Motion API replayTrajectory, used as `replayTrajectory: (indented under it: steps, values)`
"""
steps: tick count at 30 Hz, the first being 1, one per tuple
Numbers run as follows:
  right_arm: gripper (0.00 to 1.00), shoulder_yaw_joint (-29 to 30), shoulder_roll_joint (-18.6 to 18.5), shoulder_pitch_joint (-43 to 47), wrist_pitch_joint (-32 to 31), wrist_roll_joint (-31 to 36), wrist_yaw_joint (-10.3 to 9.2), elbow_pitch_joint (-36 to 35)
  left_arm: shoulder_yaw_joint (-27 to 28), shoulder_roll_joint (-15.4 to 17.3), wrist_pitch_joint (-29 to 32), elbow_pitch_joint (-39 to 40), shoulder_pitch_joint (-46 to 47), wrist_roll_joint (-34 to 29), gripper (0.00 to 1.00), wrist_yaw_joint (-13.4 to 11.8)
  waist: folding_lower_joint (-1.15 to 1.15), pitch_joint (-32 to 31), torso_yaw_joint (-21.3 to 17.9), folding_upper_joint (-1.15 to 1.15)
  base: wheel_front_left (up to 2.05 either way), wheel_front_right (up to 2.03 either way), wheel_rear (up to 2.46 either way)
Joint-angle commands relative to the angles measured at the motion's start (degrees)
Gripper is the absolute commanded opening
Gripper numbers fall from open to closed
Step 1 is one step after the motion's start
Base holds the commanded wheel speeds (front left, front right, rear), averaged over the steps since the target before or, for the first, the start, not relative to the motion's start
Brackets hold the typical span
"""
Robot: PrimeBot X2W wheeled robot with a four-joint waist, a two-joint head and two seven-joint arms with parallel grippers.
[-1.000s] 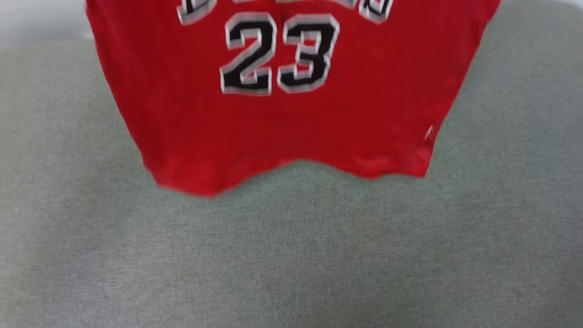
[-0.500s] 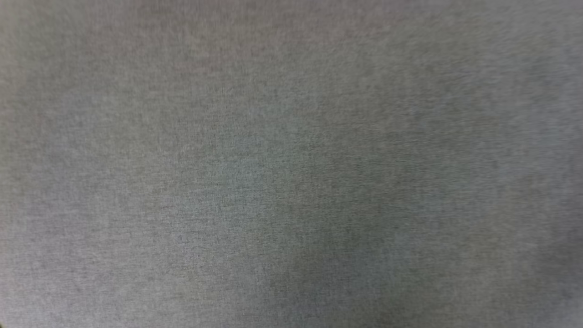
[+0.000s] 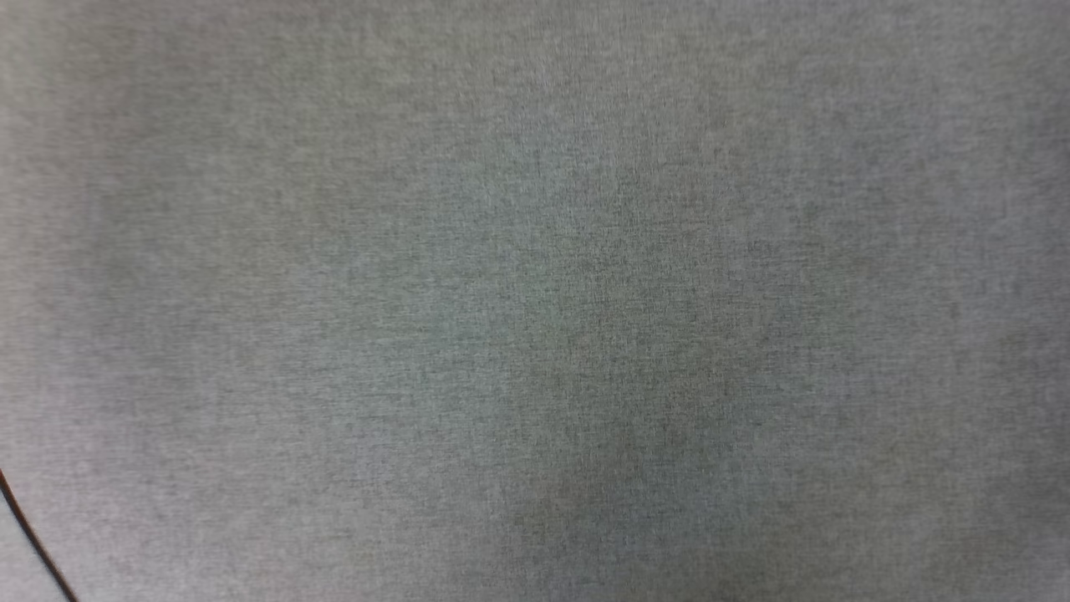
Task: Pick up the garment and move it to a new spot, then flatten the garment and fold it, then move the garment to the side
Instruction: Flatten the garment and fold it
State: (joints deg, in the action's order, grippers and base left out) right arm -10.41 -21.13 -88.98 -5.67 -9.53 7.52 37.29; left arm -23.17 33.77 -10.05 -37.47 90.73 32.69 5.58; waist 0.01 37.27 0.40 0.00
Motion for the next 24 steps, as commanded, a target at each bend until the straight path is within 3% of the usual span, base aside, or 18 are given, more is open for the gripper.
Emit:
replayTrajectory:
  steps: [1,7,12,19,24]
  values:
    - [0.00,0.00,0.23,2.69,1.16,-0.41,-0.06,0.81,-0.54,-0.55,-1.13,-0.74,-3.00,0.25,0.00,0.30,-0.01,-1.26,0.23,0.00,0.00,0.00,0.00]
    - [0.00,-0.91,-0.07,15.57,5.18,-3.20,-0.06,2.07,-2.88,-4.16,-4.29,-1.70,-17.93,1.37,0.00,0.54,-0.01,-6.70,0.80,0.00,0.00,0.00,0.00]
    - [0.00,-5.07,-1.86,28.18,6.41,-7.50,-0.06,0.11,-3.87,-5.59,-4.98,0.97,-32.19,1.73,0.00,-0.56,-0.01,-12.74,0.70,0.00,0.00,0.00,0.00]
    - [0.00,-11.89,-6.63,45.98,3.60,-16.70,-0.06,-6.85,-5.26,-3.46,-4.57,5.11,-50.29,3.39,0.00,-1.30,-0.01,-20.46,0.56,0.00,0.00,0.00,0.00]
    - [0.00,-13.34,-10.86,57.06,0.95,-22.82,-0.06,-12.81,-5.96,-0.86,-2.80,8.49,-61.42,4.93,0.00,-2.83,-0.01,-24.72,0.41,0.00,0.00,0.00,0.00]
